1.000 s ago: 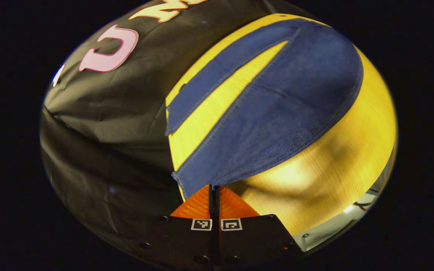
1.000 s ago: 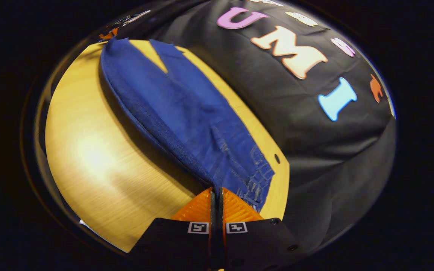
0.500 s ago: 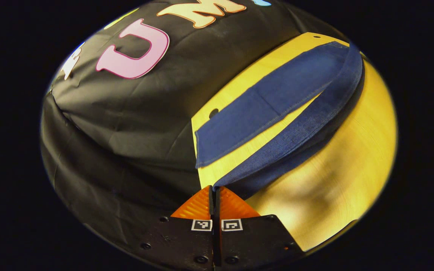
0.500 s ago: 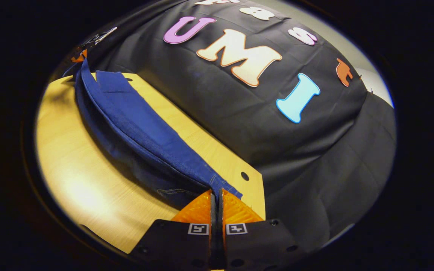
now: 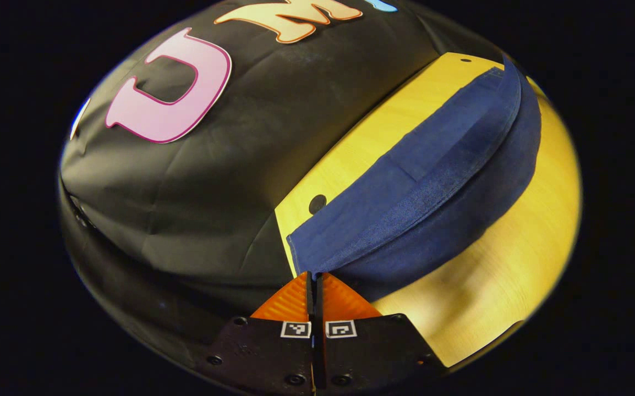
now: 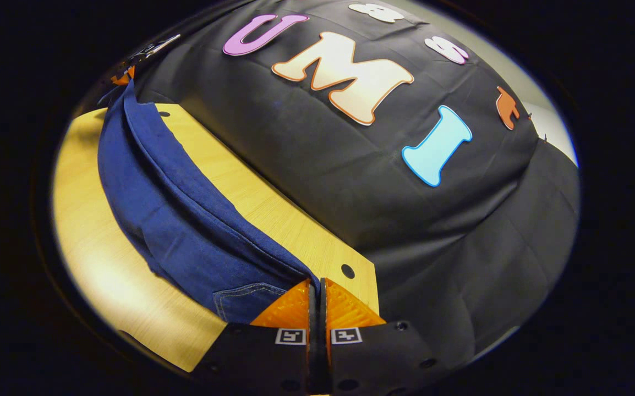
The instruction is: Grasp the waist and the cuffs of the jeans and fold them to make the two legs overlap; first hold the waist and fold one-third of the jeans toward the cuffs, then hold the cuffs and fold the remaining one-third in the same direction to finish folding.
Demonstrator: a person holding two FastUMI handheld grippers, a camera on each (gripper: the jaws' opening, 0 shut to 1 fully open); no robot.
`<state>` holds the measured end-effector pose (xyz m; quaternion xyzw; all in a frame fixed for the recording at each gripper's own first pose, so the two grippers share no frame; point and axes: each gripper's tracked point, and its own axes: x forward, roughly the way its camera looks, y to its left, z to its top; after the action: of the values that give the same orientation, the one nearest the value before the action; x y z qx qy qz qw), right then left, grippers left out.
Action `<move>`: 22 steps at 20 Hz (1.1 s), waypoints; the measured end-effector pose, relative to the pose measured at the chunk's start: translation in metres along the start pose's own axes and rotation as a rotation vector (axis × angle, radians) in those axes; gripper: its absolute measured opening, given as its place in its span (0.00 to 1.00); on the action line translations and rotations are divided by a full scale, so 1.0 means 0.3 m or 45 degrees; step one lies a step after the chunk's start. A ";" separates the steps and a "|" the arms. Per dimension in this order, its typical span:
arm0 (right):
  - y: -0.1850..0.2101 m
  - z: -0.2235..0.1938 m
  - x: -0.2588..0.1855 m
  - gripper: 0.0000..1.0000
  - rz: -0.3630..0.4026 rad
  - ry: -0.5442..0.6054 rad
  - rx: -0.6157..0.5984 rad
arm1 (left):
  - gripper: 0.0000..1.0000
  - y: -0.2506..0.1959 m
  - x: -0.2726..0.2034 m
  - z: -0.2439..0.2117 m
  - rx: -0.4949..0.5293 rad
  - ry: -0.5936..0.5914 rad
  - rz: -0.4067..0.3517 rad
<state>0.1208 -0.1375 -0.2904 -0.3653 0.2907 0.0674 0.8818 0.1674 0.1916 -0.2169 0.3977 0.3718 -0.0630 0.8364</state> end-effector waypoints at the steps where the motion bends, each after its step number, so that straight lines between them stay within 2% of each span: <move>1: 0.004 0.002 0.029 0.02 -0.001 0.016 -0.001 | 0.00 0.000 0.043 0.016 -0.018 -0.002 -0.027; 7: 0.038 -0.005 0.228 0.02 0.021 0.095 0.044 | 0.00 -0.034 0.291 0.076 -0.067 0.010 -0.143; 11: 0.083 -0.057 0.355 0.02 0.028 0.153 0.112 | 0.00 -0.033 0.424 0.123 -0.116 -0.031 -0.135; 13: 0.085 -0.101 0.403 0.06 -0.022 0.211 0.195 | 0.00 -0.032 0.466 0.145 -0.184 -0.063 -0.099; 14: 0.065 -0.115 0.408 0.30 -0.058 0.231 0.239 | 0.00 -0.047 0.476 0.141 -0.225 -0.066 -0.108; 15: 0.050 -0.112 0.415 0.53 -0.069 0.244 0.302 | 0.00 -0.030 0.474 0.147 -0.250 -0.084 -0.061; 17: -0.009 -0.116 0.399 1.00 -0.131 0.247 0.412 | 0.61 0.028 0.458 0.156 -0.315 -0.149 0.042; 18: -0.042 -0.121 0.394 1.00 -0.158 0.242 0.463 | 0.92 0.053 0.419 0.191 -0.372 -0.194 0.075; 22: -0.163 -0.226 0.335 0.99 -0.242 0.297 0.655 | 0.94 0.124 0.246 0.270 -0.532 -0.316 0.171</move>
<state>0.1882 -0.2287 -0.3556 -0.1606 0.3620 -0.1336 0.9084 0.2815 0.1733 -0.2106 0.2293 0.2439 0.0226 0.9420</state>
